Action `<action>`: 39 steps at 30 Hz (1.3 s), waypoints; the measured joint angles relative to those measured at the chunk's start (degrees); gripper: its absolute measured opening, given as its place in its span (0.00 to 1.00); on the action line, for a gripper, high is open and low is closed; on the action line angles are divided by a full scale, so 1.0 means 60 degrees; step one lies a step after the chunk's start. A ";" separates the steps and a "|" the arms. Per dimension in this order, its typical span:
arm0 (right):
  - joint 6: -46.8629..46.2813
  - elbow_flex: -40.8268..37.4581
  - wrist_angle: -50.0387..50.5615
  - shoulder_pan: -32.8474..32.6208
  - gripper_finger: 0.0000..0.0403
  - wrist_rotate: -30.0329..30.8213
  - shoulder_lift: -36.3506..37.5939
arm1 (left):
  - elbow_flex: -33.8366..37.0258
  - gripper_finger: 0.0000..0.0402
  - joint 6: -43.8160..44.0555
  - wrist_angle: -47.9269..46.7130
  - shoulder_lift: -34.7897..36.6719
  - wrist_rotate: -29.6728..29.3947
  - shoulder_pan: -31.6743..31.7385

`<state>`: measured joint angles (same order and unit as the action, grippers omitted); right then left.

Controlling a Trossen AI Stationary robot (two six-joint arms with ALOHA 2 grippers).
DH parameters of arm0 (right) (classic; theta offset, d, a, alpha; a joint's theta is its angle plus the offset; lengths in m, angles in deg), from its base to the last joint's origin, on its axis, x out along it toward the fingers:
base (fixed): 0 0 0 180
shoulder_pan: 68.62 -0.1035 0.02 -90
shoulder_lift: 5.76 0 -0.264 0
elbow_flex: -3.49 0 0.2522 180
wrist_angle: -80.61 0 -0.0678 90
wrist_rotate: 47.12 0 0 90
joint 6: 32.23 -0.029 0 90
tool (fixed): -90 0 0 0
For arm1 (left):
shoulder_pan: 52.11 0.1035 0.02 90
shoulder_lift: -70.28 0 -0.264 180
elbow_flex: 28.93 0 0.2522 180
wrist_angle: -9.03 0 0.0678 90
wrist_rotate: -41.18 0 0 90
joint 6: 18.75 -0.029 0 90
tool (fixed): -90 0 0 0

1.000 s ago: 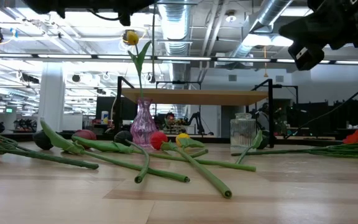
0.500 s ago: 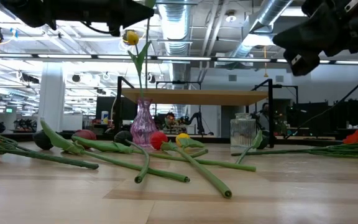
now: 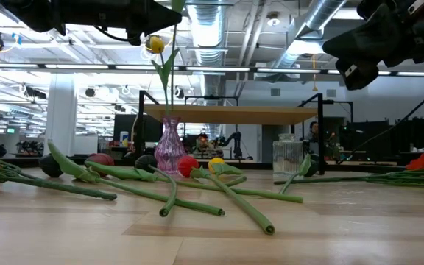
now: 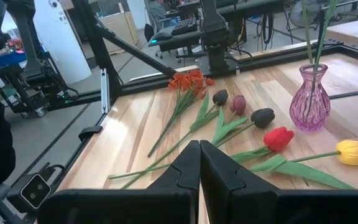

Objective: Pick and place flowers into a vace then onto a shelf
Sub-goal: Put the white tulip into the violet vase

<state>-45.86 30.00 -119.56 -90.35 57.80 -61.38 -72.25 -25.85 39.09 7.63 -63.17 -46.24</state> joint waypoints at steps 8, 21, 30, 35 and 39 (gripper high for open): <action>0.0000 -0.0004 0.0004 0.0000 0.00 0.0000 0.0000 | -0.0004 0.03 0.0110 -0.0193 -0.0143 -0.0363 0.0000; 0.0011 -0.0004 0.0015 0.0000 0.00 0.0000 0.0004 | -0.0004 0.03 0.0534 -0.0153 -0.0372 0.0000 0.0433; 0.0011 -0.0004 0.0025 0.0000 0.00 0.0000 0.0004 | -0.0004 0.05 0.0646 -0.0388 -0.0372 0.0004 0.0433; 0.0009 -0.0004 0.0027 0.0000 0.00 0.0000 0.0004 | -0.0004 0.05 0.0639 -0.0402 -0.0372 0.0004 0.0433; 0.0011 -0.0004 0.0025 0.0000 0.00 0.0000 0.0004 | -0.0004 0.05 0.0639 -0.0425 -0.0372 -0.0056 0.0433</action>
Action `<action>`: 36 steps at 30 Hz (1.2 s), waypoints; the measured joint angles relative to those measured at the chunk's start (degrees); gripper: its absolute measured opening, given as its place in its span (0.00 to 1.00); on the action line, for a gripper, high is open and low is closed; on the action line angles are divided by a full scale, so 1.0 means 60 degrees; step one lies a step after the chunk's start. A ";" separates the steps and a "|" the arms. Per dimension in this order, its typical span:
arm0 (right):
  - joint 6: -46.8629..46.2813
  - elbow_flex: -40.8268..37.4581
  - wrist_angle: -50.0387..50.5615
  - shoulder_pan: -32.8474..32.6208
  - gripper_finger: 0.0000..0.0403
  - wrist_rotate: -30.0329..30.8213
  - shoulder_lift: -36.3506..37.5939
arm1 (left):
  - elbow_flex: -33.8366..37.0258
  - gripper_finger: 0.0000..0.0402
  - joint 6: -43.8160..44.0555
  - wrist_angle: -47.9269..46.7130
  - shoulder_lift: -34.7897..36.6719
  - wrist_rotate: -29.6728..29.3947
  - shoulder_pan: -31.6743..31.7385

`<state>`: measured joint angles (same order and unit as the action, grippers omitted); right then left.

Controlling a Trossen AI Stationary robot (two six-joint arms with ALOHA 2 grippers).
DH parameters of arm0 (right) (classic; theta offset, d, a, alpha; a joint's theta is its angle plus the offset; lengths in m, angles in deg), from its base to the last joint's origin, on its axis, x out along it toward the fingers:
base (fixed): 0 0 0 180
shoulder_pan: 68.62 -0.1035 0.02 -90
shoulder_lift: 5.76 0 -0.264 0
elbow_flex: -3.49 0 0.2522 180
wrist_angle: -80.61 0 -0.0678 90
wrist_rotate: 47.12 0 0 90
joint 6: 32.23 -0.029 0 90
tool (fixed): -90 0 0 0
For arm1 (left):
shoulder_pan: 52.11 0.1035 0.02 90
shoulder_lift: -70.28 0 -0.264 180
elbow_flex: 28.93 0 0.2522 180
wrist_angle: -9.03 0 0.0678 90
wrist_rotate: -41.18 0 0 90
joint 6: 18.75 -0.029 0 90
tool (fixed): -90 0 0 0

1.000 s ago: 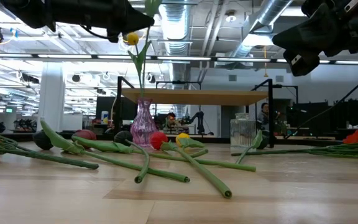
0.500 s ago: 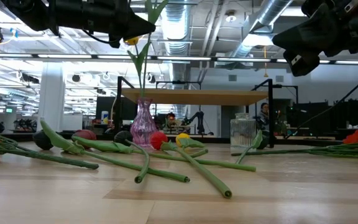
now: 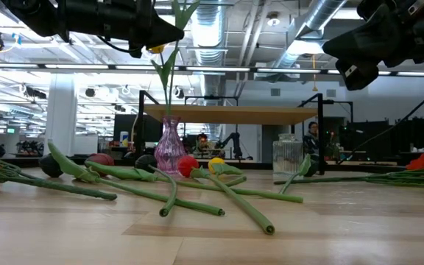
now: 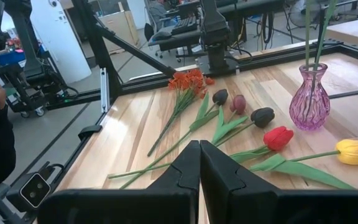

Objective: Pick and place flowers into a vace then onto a shelf
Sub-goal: Put the white tulip into the violet vase

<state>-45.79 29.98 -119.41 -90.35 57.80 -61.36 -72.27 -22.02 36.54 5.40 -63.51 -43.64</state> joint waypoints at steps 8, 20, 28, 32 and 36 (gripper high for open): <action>0.0000 0.0000 0.0011 0.0000 0.00 0.0000 0.0000 | 0.0000 0.05 0.0000 -0.0055 0.0000 -0.0184 0.0000; -0.0004 0.0000 0.0013 0.0000 0.00 0.0000 0.0000 | 0.0000 0.05 0.0029 -0.0080 0.0000 -0.0188 -0.0004; -0.0004 0.0000 0.0011 0.0000 0.00 0.0000 0.0000 | 0.0000 0.07 0.0058 -0.0120 0.0000 -0.0191 -0.0004; -0.0004 0.0000 0.0015 0.0000 0.00 0.0000 0.0000 | 0.0000 0.14 0.0033 -0.0168 0.0000 -0.0195 -0.0004; -0.0007 -0.0002 0.0015 0.0000 0.00 0.0000 0.0000 | 0.0000 0.21 0.0033 -0.0200 0.0000 -0.0199 -0.0004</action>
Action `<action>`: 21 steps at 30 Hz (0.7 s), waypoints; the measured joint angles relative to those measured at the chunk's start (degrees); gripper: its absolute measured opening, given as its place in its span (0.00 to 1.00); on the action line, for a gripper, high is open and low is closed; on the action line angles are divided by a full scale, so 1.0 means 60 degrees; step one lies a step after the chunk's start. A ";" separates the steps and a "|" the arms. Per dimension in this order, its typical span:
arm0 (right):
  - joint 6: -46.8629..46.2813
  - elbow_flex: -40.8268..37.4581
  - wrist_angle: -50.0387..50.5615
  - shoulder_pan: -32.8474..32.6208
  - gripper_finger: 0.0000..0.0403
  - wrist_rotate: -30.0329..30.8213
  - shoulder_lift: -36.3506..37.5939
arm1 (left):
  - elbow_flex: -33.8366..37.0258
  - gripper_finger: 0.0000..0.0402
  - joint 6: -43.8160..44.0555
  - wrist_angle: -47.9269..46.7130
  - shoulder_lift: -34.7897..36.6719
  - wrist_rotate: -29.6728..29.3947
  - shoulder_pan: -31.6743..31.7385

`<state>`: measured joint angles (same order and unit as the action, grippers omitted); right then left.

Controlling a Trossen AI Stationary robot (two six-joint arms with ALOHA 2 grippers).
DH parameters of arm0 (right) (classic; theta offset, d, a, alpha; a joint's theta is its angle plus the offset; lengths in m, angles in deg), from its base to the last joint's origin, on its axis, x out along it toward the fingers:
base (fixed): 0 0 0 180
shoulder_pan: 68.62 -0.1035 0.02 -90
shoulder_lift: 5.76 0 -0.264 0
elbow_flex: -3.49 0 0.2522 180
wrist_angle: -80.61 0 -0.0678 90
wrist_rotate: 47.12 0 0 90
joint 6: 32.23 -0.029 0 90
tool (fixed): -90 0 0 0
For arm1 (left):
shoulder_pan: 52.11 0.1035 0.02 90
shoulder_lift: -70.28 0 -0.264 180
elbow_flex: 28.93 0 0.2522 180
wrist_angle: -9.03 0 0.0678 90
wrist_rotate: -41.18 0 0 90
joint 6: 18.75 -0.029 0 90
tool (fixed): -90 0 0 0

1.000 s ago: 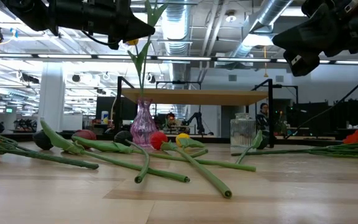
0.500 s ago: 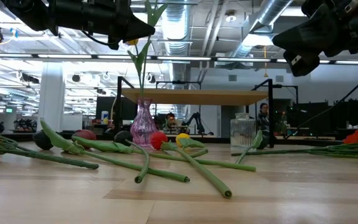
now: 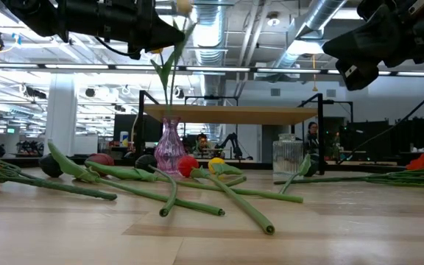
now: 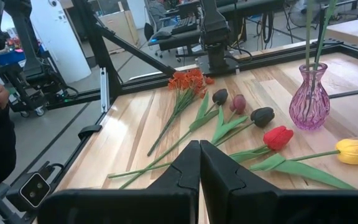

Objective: Pick and place flowers into a vace then onto a shelf
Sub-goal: Put the white tulip into the violet vase, then put the top black tulip into the purple vase

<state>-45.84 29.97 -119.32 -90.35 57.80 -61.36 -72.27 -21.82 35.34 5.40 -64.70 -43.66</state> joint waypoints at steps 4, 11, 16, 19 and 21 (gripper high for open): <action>0.0000 0.0002 0.0000 -0.0001 0.00 0.0000 0.0000 | 0.0000 0.27 0.0000 -0.0098 0.0000 0.0004 0.0000; 0.0000 0.0002 0.0000 0.0000 0.00 0.0000 0.0000 | 0.0000 0.30 -0.0004 -0.0308 0.0000 0.0004 0.0000; 0.0000 -0.0001 0.0000 -0.0003 0.00 0.0000 0.0000 | 0.0000 0.30 -0.0004 -0.0313 0.0004 0.0004 0.0000; 0.0000 0.0000 0.0004 0.0000 0.00 0.0000 0.0000 | 0.0000 0.30 -0.0011 -0.0304 0.0007 0.0004 0.0000; 0.0000 -0.0002 0.0007 -0.0002 0.00 0.0000 0.0000 | 0.0000 0.30 -0.0015 -0.0294 0.0007 0.0004 0.0000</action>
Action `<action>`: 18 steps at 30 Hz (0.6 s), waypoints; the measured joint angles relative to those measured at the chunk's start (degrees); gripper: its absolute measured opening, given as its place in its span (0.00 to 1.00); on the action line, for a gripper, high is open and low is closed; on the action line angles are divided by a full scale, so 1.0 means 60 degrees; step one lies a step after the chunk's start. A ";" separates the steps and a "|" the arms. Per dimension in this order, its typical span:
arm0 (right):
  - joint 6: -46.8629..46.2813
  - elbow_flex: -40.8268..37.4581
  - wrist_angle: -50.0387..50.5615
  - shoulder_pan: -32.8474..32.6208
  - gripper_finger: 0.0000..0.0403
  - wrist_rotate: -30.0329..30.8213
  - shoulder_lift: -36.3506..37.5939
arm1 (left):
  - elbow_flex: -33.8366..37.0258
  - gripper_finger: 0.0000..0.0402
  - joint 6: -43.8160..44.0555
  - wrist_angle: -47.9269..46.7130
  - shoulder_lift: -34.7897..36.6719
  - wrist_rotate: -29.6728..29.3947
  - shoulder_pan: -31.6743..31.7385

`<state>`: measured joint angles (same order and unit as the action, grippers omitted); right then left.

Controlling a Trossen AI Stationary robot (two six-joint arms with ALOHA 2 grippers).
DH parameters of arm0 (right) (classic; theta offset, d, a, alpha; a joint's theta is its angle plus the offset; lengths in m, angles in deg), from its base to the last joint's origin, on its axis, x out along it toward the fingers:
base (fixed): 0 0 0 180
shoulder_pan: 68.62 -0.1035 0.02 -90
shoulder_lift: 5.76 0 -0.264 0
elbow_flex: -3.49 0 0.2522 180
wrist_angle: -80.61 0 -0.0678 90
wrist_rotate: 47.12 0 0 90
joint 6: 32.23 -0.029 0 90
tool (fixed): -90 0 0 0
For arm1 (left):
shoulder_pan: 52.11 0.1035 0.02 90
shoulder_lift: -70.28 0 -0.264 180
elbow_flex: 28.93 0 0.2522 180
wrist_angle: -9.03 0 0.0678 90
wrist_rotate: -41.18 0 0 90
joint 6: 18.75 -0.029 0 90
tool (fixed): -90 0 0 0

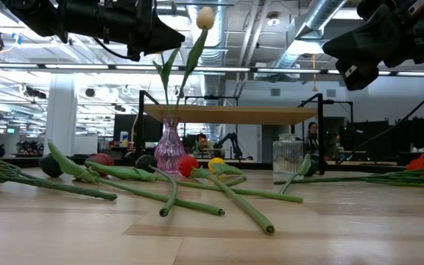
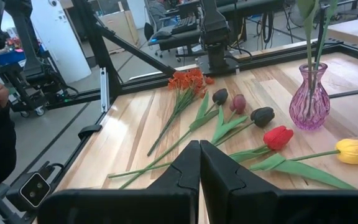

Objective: Pick and place flowers into a vace then onto a shelf
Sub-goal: Put the top black tulip into the purple vase

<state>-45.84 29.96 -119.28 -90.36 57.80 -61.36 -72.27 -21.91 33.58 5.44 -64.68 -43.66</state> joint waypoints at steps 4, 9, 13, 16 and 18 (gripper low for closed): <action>0.0000 0.0001 0.0017 0.0000 0.00 0.0000 0.0000 | 0.0000 0.30 -0.0011 0.0033 0.0003 0.0000 -0.0066; 0.0000 0.0000 0.0084 -0.0002 0.00 0.0000 0.0000 | -0.0015 0.30 -0.0236 0.0002 0.0273 0.0007 -0.0372; 0.0000 0.0000 0.0102 -0.0002 0.00 0.0000 0.0000 | -0.0015 0.30 -0.0448 -0.0052 0.0517 0.0004 -0.0797; 0.0000 0.0000 0.0106 0.0000 0.00 0.0000 0.0000 | -0.0015 0.30 -0.0557 -0.0084 0.0633 0.0004 -0.1121; 0.0000 0.0000 0.0114 -0.0002 0.00 0.0000 0.0000 | -0.0015 0.30 -0.0557 -0.0089 0.0750 0.0004 -0.1326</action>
<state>-45.84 29.96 -118.60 -90.37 57.80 -61.36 -72.36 -25.25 33.04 9.94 -64.66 -51.61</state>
